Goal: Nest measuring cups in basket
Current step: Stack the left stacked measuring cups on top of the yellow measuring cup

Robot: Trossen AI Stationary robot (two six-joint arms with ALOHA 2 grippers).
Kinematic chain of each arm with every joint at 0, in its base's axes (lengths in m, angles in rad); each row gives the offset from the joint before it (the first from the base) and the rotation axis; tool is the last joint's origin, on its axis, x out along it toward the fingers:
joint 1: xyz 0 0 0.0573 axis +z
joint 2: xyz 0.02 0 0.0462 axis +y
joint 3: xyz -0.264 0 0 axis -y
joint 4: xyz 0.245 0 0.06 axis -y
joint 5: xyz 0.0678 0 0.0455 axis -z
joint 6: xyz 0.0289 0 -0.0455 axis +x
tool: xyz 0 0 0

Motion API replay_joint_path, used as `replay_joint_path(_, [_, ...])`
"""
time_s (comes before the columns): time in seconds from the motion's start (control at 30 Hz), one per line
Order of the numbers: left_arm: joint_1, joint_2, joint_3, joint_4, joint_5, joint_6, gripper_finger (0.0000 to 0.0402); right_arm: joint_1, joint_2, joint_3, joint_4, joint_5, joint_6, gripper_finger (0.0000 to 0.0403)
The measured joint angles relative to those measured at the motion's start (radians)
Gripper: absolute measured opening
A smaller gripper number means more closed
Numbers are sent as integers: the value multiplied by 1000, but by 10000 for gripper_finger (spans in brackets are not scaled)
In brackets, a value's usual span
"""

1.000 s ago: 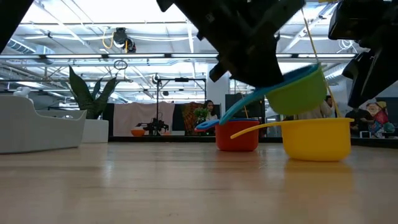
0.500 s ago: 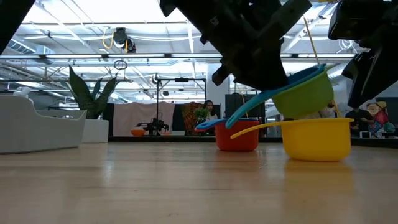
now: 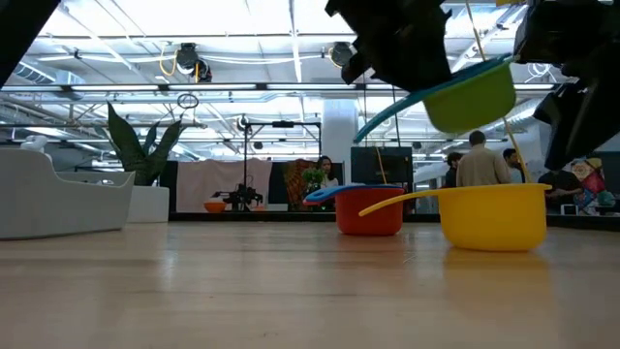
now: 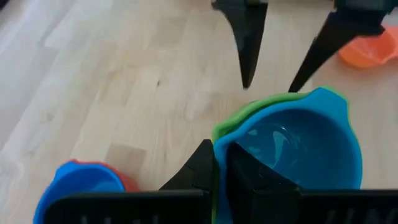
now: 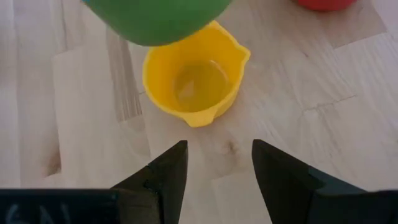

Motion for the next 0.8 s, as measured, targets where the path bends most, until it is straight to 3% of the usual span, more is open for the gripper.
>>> replay_joint_path(0.1, [1, 2, -7, -63, 4, -20, 18, 15, 0, -1, -24, 0, 12, 171])
replay_joint_path(0.5, [17, 14, 0, -65, 46, -101, 18, 29, 0, -1, -32, 25, 21, 171])
replay_joint_path(0.8, [23, 15, 158, -290, 37, -5, 18, 29, -1, -1, -47, 21, 17, 171])
